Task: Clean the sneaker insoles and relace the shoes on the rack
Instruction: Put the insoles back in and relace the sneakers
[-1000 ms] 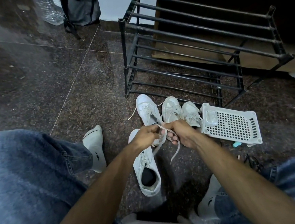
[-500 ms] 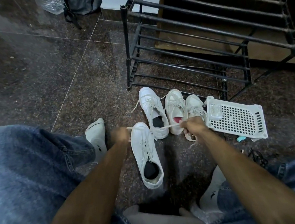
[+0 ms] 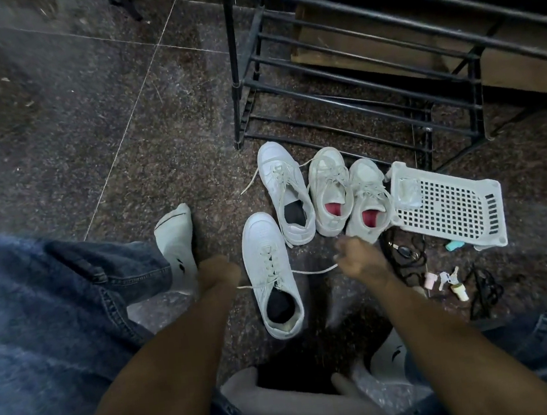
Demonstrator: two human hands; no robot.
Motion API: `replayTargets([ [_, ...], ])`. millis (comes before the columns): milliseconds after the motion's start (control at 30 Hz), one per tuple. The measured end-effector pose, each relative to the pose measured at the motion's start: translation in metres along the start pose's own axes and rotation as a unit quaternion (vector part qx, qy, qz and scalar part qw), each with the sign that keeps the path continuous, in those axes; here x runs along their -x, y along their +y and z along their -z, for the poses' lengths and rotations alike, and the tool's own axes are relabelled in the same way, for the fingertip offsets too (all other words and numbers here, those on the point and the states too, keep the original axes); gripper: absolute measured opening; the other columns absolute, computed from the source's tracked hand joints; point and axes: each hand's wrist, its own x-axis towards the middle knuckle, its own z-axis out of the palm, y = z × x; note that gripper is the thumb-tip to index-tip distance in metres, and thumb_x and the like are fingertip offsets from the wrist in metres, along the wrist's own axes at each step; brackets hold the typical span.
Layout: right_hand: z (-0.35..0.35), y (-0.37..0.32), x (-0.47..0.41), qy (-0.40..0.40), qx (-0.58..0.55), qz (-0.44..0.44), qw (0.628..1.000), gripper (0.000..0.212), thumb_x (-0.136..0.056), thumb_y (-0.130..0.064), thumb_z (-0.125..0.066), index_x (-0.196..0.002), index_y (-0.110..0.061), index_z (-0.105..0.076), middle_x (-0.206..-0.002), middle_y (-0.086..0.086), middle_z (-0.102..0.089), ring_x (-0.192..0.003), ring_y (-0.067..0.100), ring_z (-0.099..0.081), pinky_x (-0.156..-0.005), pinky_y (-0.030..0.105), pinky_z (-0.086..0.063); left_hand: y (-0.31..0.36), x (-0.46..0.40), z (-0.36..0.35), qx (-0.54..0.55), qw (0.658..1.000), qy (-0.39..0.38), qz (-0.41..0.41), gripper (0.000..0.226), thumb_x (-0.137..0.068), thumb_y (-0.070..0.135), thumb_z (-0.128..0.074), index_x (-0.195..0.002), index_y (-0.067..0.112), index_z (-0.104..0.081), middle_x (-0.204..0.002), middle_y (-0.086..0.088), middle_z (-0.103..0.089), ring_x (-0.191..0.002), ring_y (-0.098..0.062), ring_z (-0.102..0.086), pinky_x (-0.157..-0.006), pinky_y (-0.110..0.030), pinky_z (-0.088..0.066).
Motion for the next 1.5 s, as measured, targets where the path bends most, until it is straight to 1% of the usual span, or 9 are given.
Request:
replayTargets([
  [133, -0.038, -0.038, 0.007, -0.075, 0.021, 0.096, 0.992, 0.037, -0.089, -0.024, -0.058, -0.125, -0.022, -0.058, -0.13, 0.007, -0.057, -0.118, 0.029, -0.056, -0.097, 0.036, -0.045, -0.003, 0.008, -0.03, -0.047, 0.982, -0.137, -0.119, 0.035, -0.086, 0.021, -0.056, -0.12, 0.024, -0.062, -0.13, -0.002, -0.058, -0.117, -0.026, -0.057, -0.099, -0.036, -0.047],
  [333, -0.072, -0.068, 0.014, -0.028, 0.072, 0.126, 0.989, 0.027, -0.09, -0.031, -0.056, -0.111, -0.015, -0.062, -0.116, 0.007, -0.058, -0.108, 0.03, -0.057, -0.087, 0.039, -0.048, 0.002, 0.025, -0.04, -0.206, 0.959, -0.043, -0.188, 0.021, -0.087, 0.018, -0.051, -0.099, 0.017, -0.069, -0.107, -0.008, -0.07, -0.102, -0.03, -0.065, -0.085, -0.036, -0.049],
  [700, -0.044, -0.022, -0.012, -0.169, 0.025, 0.139, 0.975, 0.015, -0.086, -0.024, -0.062, -0.072, -0.025, -0.068, -0.088, 0.0, -0.071, -0.082, 0.017, -0.062, -0.073, 0.026, -0.046, -0.021, -0.001, -0.029, 0.14, 0.981, -0.101, 0.085, 0.036, -0.078, 0.031, -0.061, -0.102, 0.004, -0.061, -0.111, -0.016, -0.064, -0.098, -0.034, -0.063, -0.086, -0.039, -0.053],
  [900, -0.025, -0.022, -0.009, -0.201, -0.341, 0.043, 0.918, 0.021, -0.084, -0.008, -0.063, -0.063, -0.011, -0.063, -0.072, 0.005, -0.067, -0.073, 0.019, -0.054, -0.069, 0.027, -0.043, 0.007, 0.003, 0.001, 0.51, 0.839, -0.165, 0.091, 0.016, -0.074, 0.005, -0.054, -0.06, 0.007, -0.049, -0.071, -0.008, -0.053, -0.052, -0.015, -0.05, -0.049, -0.022, -0.039],
  [1067, -0.018, -0.042, -0.009, -0.224, -0.651, 0.018, 0.725, 0.02, -0.095, -0.009, -0.049, -0.077, -0.005, -0.056, -0.097, 0.019, -0.07, -0.101, 0.032, -0.066, -0.097, 0.043, -0.049, 0.041, 0.012, 0.007, 0.721, 0.654, -0.205, 0.102, 0.025, -0.099, 0.023, -0.041, -0.086, 0.009, -0.058, -0.099, -0.011, -0.065, -0.091, -0.025, -0.066, -0.075, -0.033, -0.049],
  [1200, -0.025, -0.067, -0.004, -0.209, -0.756, 0.005, 0.62, 0.023, -0.095, -0.015, -0.045, -0.074, -0.008, -0.053, -0.071, 0.009, -0.065, -0.069, 0.023, -0.065, -0.081, 0.04, -0.053, 0.051, 0.015, -0.013, 0.777, 0.582, -0.191, 0.145, 0.024, -0.101, 0.018, -0.038, -0.117, 0.013, -0.055, -0.113, -0.006, -0.061, -0.089, -0.022, -0.063, -0.091, -0.037, -0.047],
  [1333, -0.027, -0.076, -0.009, -0.124, -0.739, -0.05, 0.66, 0.027, -0.097, -0.012, -0.041, -0.07, -0.012, -0.047, -0.053, 0.0, -0.047, -0.041, 0.011, -0.035, -0.046, 0.024, -0.033, 0.034, 0.015, -0.03, 0.663, 0.714, -0.176, 0.138, 0.038, -0.098, 0.003, -0.04, -0.125, 0.029, -0.044, -0.093, -0.002, -0.059, -0.043, -0.005, -0.039, -0.039, -0.017, -0.033],
  [1400, -0.028, -0.067, -0.014, -0.092, -0.722, -0.082, 0.681, 0.026, -0.097, -0.011, -0.039, -0.072, -0.013, -0.045, -0.051, -0.002, -0.044, -0.039, 0.009, -0.029, -0.043, 0.024, -0.027, 0.026, 0.011, -0.037, 0.554, 0.812, -0.15, 0.108, 0.032, -0.1, 0.005, -0.037, -0.114, 0.031, -0.05, -0.089, -0.004, -0.06, -0.031, -0.002, -0.029, -0.033, -0.013, -0.022],
  [1500, -0.031, -0.053, -0.017, -0.094, -0.72, -0.118, 0.677, 0.025, -0.097, -0.013, -0.038, -0.072, -0.015, -0.043, -0.051, -0.003, -0.042, -0.039, 0.009, -0.029, -0.046, 0.025, -0.026, 0.025, 0.009, -0.047, 0.467, 0.88, -0.086, -0.033, 0.034, -0.103, 0.005, -0.035, -0.128, 0.014, -0.057, -0.08, -0.005, -0.061, -0.051, -0.009, -0.051, -0.045, -0.016, -0.038],
])
